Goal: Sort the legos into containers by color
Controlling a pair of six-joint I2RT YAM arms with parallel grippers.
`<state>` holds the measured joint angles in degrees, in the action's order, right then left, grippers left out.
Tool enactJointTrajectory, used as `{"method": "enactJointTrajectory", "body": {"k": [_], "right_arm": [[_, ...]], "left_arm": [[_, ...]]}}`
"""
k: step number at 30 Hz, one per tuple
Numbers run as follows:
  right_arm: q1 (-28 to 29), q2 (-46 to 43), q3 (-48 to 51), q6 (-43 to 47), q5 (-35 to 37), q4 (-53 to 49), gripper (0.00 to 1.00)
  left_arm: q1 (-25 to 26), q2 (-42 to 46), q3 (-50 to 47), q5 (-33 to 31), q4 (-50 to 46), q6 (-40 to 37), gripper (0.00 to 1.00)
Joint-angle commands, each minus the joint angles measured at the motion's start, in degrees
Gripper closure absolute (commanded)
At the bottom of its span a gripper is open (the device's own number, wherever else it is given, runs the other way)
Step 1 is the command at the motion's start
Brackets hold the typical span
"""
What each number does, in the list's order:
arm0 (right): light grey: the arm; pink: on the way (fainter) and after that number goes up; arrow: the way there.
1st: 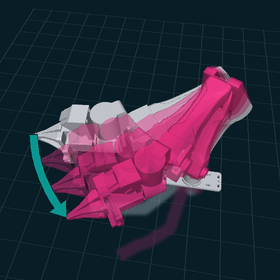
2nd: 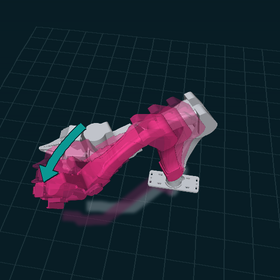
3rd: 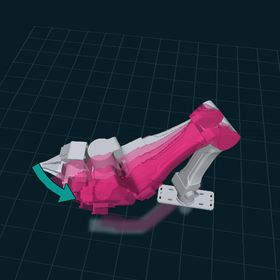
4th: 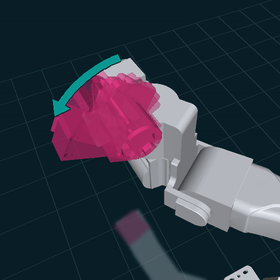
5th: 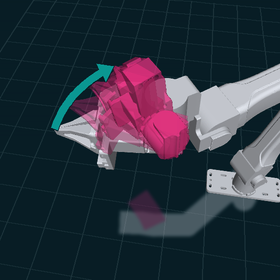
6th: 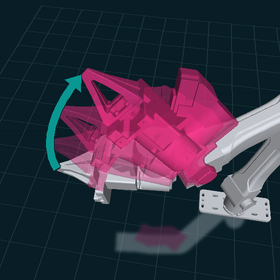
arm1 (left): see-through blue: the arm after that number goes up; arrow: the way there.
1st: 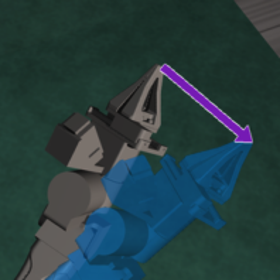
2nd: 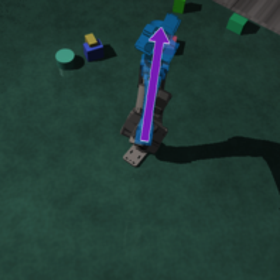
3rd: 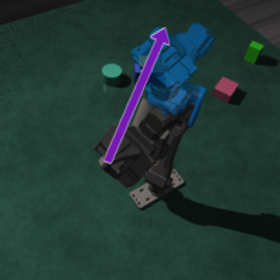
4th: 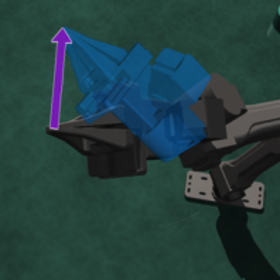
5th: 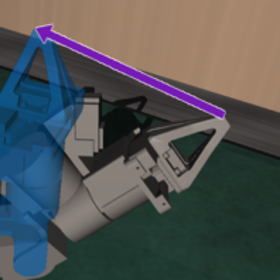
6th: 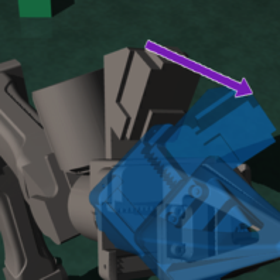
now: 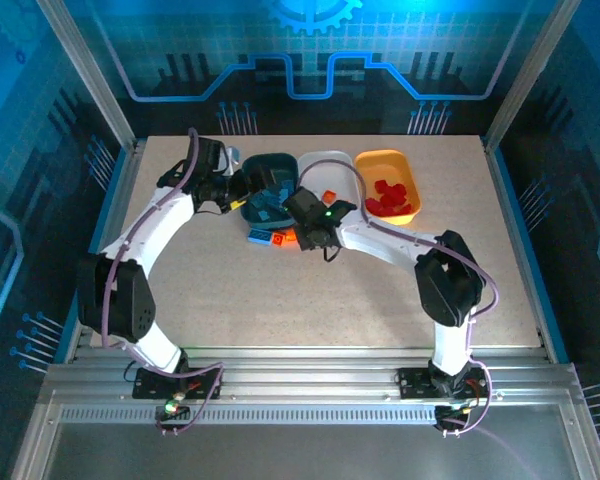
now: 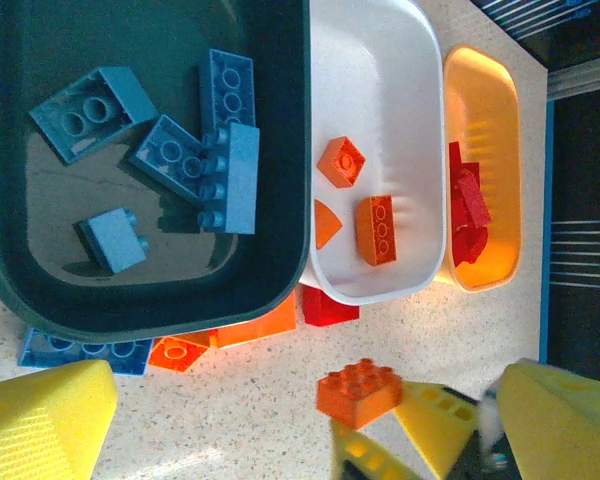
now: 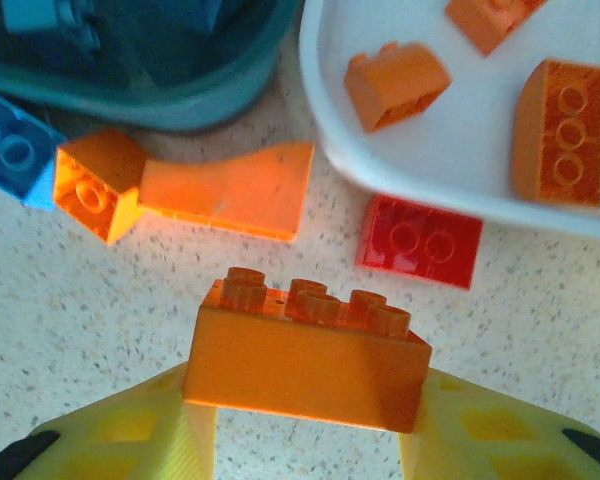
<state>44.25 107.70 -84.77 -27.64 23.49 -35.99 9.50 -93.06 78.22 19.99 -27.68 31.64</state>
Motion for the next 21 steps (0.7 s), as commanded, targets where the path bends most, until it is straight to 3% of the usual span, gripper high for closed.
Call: {"method": "enactJointTrajectory", "body": {"k": [1,9,11,16,21], "right_arm": [[-4.8,0.6,-3.4,3.6,-3.2,1.7,0.54],[-12.6,8.9,-13.5,7.5,-4.1,1.4,0.53],[-13.5,10.8,-16.6,8.0,-4.4,0.1,0.47],[-13.9,11.9,-20.8,9.0,-3.7,-1.8,0.34],[-11.6,7.7,-18.1,7.8,-0.9,-1.9,0.29]], "left_arm": [[-1.3,1.8,-1.2,0.8,0.7,1.5,0.01],[-1.9,1.4,-1.4,1.2,1.2,1.8,0.01],[-1.9,1.1,-1.5,1.6,1.4,2.0,0.01],[-1.9,0.6,-1.5,2.7,1.8,2.5,0.01],[-1.9,0.7,-1.5,3.0,1.8,2.7,0.01]]}}
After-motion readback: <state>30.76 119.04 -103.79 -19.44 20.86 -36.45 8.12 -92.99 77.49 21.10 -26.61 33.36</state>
